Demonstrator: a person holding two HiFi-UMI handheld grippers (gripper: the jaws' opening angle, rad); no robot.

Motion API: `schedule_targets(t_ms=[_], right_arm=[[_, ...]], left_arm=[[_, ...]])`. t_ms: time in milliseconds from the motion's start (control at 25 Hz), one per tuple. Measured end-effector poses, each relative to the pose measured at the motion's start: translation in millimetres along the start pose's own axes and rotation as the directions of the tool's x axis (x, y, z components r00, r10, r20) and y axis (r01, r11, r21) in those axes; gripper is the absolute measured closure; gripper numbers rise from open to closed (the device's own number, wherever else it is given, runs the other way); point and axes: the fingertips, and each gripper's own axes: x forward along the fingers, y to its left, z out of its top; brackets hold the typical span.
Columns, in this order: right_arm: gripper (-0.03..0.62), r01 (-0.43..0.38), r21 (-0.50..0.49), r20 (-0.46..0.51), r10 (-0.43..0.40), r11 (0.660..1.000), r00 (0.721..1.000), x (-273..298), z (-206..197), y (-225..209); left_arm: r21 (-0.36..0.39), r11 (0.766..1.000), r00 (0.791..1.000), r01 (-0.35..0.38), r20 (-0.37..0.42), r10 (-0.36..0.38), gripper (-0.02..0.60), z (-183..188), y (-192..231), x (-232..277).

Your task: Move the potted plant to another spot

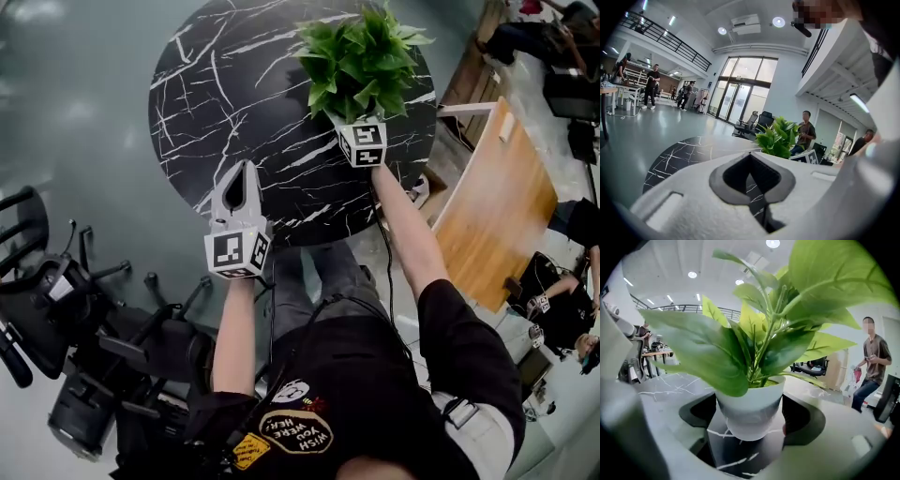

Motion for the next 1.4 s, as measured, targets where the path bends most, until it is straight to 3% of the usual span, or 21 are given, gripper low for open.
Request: schedule_targets(t_ms=[440, 680, 1160, 1280, 1400], right_arm=[[0.149, -0.181, -0.068, 0.027, 0.183, 0.981, 0.983, 77, 34, 120], [0.151, -0.237, -0.08, 0.044, 0.241, 0.968, 0.97, 113, 51, 173], [0.161, -0.236, -0.051, -0.003, 0.236, 0.971, 0.972, 90, 29, 156], [0.213, -0.228, -0.027, -0.018, 0.228, 0.973, 0.974, 59, 21, 152], [0.332, -0.226, 0.019, -0.023, 0.227, 0.974, 0.974, 9, 23, 154]], left_arm=[[-0.032, 0.994, 0.994, -0.103, 0.023, 0.103, 0.577, 7, 51, -25], [-0.054, 0.987, 0.988, -0.154, 0.025, 0.155, 0.577, 6, 77, -41], [-0.06, 0.99, 0.991, -0.128, 0.032, 0.13, 0.578, 9, 73, -35], [-0.047, 0.992, 0.993, -0.117, 0.027, 0.118, 0.578, 10, 65, -33], [-0.035, 0.993, 0.994, -0.109, 0.019, 0.109, 0.577, 16, 51, -36]])
